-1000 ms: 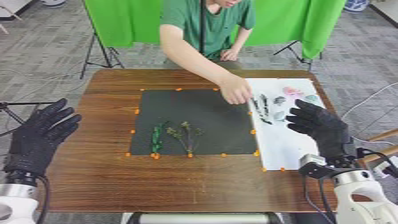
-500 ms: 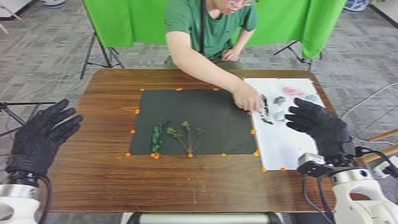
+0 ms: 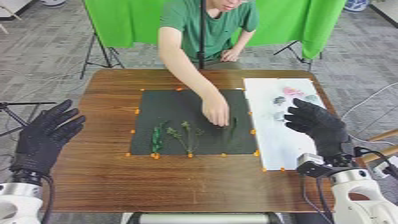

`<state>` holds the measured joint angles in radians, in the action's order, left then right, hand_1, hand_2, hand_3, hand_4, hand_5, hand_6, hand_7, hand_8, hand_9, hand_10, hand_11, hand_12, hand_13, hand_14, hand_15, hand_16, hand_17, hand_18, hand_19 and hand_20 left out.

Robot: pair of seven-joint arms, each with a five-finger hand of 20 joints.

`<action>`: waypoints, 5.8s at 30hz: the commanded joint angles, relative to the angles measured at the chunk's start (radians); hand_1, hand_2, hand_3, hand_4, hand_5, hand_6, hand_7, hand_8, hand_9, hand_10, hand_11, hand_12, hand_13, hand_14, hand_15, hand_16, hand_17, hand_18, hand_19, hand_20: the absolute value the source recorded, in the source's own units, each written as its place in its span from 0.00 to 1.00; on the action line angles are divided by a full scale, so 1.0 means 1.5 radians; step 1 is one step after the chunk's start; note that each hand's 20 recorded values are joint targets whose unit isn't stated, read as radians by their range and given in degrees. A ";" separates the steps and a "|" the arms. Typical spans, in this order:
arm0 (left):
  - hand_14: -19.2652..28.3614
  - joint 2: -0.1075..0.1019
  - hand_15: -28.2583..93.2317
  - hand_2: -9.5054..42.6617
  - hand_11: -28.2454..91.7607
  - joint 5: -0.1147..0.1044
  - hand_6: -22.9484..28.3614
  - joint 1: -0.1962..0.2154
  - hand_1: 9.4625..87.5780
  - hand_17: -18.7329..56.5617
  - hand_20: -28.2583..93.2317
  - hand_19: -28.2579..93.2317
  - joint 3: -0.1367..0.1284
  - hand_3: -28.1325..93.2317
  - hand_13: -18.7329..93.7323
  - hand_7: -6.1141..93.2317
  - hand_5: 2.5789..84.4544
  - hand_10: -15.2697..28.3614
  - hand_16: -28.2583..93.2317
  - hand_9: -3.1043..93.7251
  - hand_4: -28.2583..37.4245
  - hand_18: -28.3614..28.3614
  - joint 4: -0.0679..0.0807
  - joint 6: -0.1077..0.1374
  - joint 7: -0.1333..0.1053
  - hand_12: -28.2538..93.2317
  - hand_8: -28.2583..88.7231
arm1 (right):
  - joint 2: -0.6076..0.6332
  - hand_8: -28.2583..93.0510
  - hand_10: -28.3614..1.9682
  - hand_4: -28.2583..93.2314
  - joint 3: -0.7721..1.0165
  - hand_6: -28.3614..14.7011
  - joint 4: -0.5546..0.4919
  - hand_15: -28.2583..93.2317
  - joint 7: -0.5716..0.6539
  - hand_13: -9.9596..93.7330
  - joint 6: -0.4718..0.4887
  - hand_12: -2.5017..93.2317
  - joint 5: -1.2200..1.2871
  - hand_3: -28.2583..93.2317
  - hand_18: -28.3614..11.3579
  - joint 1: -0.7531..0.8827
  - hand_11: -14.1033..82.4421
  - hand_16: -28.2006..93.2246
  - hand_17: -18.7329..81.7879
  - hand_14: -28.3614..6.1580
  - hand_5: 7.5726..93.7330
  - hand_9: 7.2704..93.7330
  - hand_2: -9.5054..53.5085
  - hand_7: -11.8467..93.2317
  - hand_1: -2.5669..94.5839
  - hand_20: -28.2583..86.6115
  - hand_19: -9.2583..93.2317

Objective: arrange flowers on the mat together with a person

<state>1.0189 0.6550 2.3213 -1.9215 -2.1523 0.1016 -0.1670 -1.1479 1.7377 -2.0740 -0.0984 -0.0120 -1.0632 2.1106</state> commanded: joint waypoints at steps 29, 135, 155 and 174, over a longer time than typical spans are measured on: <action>0.74 -0.002 0.44 0.16 0.41 -0.003 0.54 0.020 0.19 0.19 0.33 0.55 -0.010 0.80 0.44 0.23 0.43 0.65 0.26 0.37 0.06 0.90 -0.003 -0.001 0.005 0.37 0.19 | -0.006 0.14 0.43 0.03 -0.014 0.54 0.007 0.46 0.006 0.47 -0.001 0.24 -0.017 0.92 0.14 -0.017 0.29 0.41 0.29 0.42 0.45 0.45 0.27 0.27 0.15 0.54 0.62; 0.74 -0.021 0.44 0.17 0.41 0.002 0.54 0.025 0.20 0.19 0.33 0.55 -0.026 0.79 0.44 0.23 0.43 0.65 0.26 0.37 0.08 0.89 -0.004 -0.009 0.014 0.37 0.19 | 0.311 0.21 0.72 0.00 -0.519 0.73 0.308 0.71 0.285 0.71 -0.102 0.52 -0.877 0.89 0.26 -0.462 0.52 0.55 0.43 0.87 0.47 0.59 0.00 0.65 0.54 0.63 0.81; 0.74 -0.061 0.44 0.17 0.41 -0.001 0.54 0.097 0.20 0.18 0.33 0.55 -0.145 0.79 0.44 0.23 0.43 0.65 0.26 0.37 0.08 0.89 -0.022 -0.003 0.020 0.37 0.19 | 0.244 0.27 0.77 0.00 -0.731 0.73 0.235 0.67 0.127 0.81 -0.277 0.58 -0.799 0.93 0.28 -0.734 0.45 0.59 0.50 0.85 0.62 0.78 0.00 0.70 0.57 0.65 0.83; 0.74 -0.096 0.44 0.17 0.41 -0.008 0.53 0.089 0.20 0.18 0.33 0.55 -0.134 0.79 0.44 0.23 0.43 0.65 0.26 0.37 0.08 0.89 -0.015 0.014 0.009 0.37 0.19 | -0.032 0.27 0.79 0.00 -0.973 0.74 0.353 0.67 -0.082 0.81 -0.215 0.58 -0.717 0.92 0.29 -0.936 0.42 0.59 0.49 0.84 0.62 0.79 0.00 0.70 0.57 0.65 0.82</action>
<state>0.8997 0.6489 2.4719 -2.1479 -2.1817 0.1129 -0.1479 -1.0405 0.3362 -1.6254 -0.1533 -0.3818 -2.1081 0.7449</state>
